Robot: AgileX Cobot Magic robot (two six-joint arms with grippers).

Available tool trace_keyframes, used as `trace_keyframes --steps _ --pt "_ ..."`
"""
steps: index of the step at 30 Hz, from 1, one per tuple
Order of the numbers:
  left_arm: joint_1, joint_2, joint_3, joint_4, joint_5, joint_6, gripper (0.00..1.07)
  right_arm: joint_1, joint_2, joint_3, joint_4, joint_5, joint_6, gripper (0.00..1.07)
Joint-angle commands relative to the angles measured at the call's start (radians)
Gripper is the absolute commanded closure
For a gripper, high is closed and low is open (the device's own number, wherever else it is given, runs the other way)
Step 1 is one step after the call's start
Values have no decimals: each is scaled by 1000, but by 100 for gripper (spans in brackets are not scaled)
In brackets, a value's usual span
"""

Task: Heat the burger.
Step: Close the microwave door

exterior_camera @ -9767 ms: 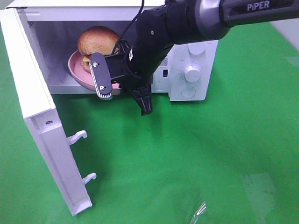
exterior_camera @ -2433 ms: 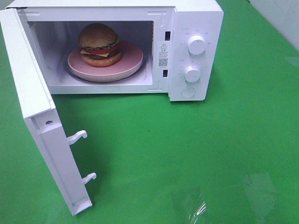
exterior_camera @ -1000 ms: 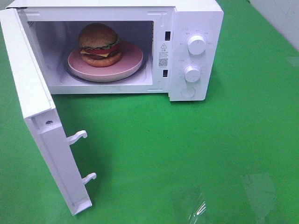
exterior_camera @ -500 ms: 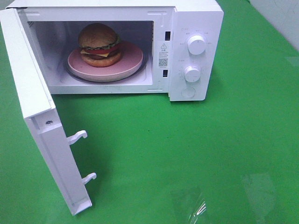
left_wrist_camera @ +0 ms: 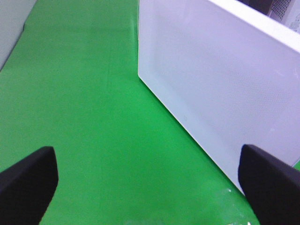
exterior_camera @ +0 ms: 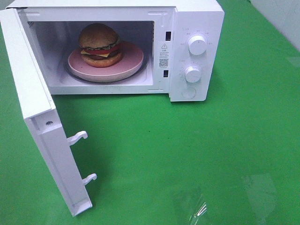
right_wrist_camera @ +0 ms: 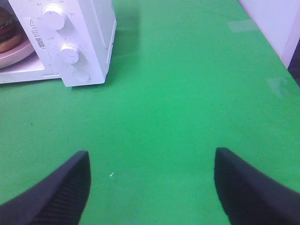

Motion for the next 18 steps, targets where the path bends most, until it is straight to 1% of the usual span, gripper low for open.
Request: trace_keyframes --steps 1,2,3,4,5,6,7,8,9,10,11,12,13,14,15,16,17,18 --pt "0 9 -27 -2 -79 -5 15 -5 -25 2 0 -5 5 38" --pt "0 9 -27 -2 -79 -5 15 -5 -25 2 0 -5 5 38" --pt "0 38 -28 -2 -101 -5 20 -5 -25 2 -1 -5 5 38" --pt "0 38 -28 -2 -101 -5 20 -5 -25 2 -1 -5 5 38" --pt "0 71 -28 -2 -128 -5 28 -5 -25 2 -1 -5 5 38" --pt "0 71 -28 -2 -128 -5 28 -5 -25 2 -1 -5 5 38" --pt "0 108 -28 -4 -157 -5 36 -5 -25 2 -1 -5 5 38" --pt "0 108 -28 -4 -157 -5 36 -5 -25 2 -1 -5 5 38" --pt "0 128 -28 -4 -172 -5 41 -5 -25 2 -1 -5 5 38" --pt "0 164 -28 -4 -201 -5 50 -5 -25 2 -1 -5 5 38" --pt "0 164 -28 -4 -201 -5 50 -5 -25 2 -1 -5 5 38" --pt "0 206 -28 -4 -236 -5 62 -5 -25 2 -1 -5 5 38" --pt "0 206 -28 -4 -236 -5 62 -5 -25 2 -1 -5 5 38" --pt "0 245 -28 -5 -263 -5 75 -5 -25 2 -1 -5 5 38" --pt "0 245 -28 -5 -263 -5 75 -5 -25 2 -1 -5 5 38" --pt "0 267 -28 -6 -279 -5 83 -5 -25 2 -1 -5 5 38" --pt "0 308 -28 -6 -304 -5 97 -5 -25 2 -1 -5 5 38" --pt "0 308 -28 -6 -304 -5 97 -5 -25 2 -1 -5 5 38"
